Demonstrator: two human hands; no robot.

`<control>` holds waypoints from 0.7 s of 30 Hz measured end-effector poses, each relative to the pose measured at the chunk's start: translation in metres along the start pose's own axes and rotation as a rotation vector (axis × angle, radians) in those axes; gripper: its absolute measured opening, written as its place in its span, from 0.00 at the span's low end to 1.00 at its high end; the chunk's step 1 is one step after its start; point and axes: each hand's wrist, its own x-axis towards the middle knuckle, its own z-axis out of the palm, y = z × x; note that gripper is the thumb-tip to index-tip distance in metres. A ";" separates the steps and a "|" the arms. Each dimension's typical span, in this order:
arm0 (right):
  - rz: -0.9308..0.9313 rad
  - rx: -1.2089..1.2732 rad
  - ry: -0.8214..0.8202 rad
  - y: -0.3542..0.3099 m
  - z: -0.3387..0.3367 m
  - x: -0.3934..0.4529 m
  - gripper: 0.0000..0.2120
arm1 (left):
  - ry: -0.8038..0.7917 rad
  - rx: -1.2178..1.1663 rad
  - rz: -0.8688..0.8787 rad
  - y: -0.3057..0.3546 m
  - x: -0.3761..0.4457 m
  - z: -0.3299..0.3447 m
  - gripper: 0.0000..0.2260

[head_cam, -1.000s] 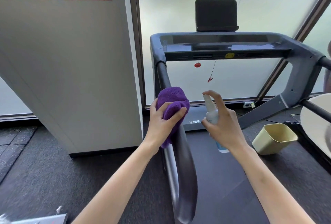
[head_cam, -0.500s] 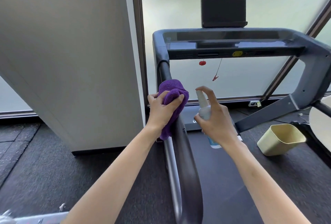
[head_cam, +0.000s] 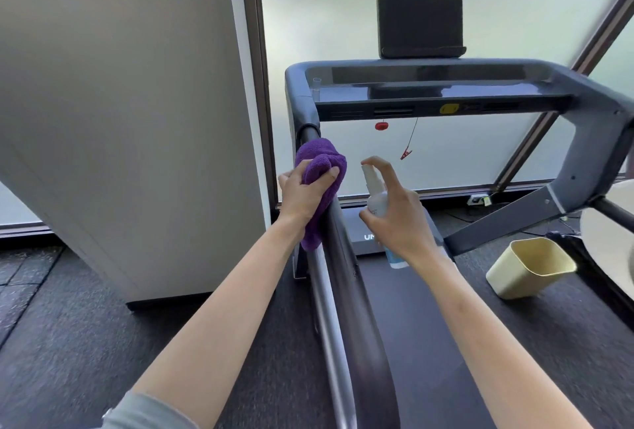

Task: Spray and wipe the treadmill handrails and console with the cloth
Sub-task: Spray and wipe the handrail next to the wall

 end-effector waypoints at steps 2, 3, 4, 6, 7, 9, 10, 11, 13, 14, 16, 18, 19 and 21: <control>0.006 0.005 -0.004 -0.001 -0.001 -0.003 0.32 | -0.037 0.003 -0.004 -0.001 -0.006 -0.004 0.12; 0.009 0.010 -0.003 -0.002 -0.002 -0.005 0.32 | -0.046 -0.012 -0.003 -0.002 -0.011 -0.007 0.11; 0.011 0.013 -0.001 -0.002 -0.003 -0.007 0.32 | -0.052 -0.039 -0.005 -0.003 -0.017 -0.009 0.10; 0.008 0.008 0.006 -0.002 -0.004 -0.009 0.32 | -0.065 -0.102 -0.016 -0.008 -0.032 -0.013 0.08; 0.009 0.011 0.009 -0.002 -0.004 -0.009 0.32 | -0.072 -0.118 -0.010 -0.011 -0.040 -0.013 0.08; 0.013 0.024 0.005 -0.002 -0.004 -0.008 0.32 | -0.082 -0.093 0.034 -0.016 -0.049 -0.011 0.08; 0.016 0.031 0.003 -0.002 -0.003 -0.007 0.32 | -0.086 -0.070 0.053 -0.017 -0.050 -0.010 0.09; 0.018 0.036 0.002 -0.002 -0.001 -0.005 0.32 | -0.088 -0.046 0.061 -0.017 -0.048 -0.008 0.11; 0.024 0.037 0.007 -0.002 0.001 -0.002 0.32 | -0.083 -0.015 0.063 -0.015 -0.035 -0.007 0.12; 0.028 0.033 0.015 -0.001 0.002 0.000 0.32 | -0.078 -0.006 0.066 -0.013 -0.026 -0.006 0.13; 0.017 0.016 0.021 -0.002 0.004 0.003 0.31 | -0.046 0.019 0.082 -0.012 -0.005 -0.008 0.13; 0.020 0.000 0.026 0.001 0.005 0.008 0.31 | -0.026 0.068 0.090 -0.010 0.020 -0.007 0.13; 0.023 -0.006 0.027 0.003 0.005 0.011 0.31 | -0.028 0.101 0.090 -0.008 0.033 -0.006 0.13; 0.034 -0.012 0.033 0.004 0.005 0.017 0.32 | -0.047 0.167 0.084 -0.003 0.056 -0.004 0.15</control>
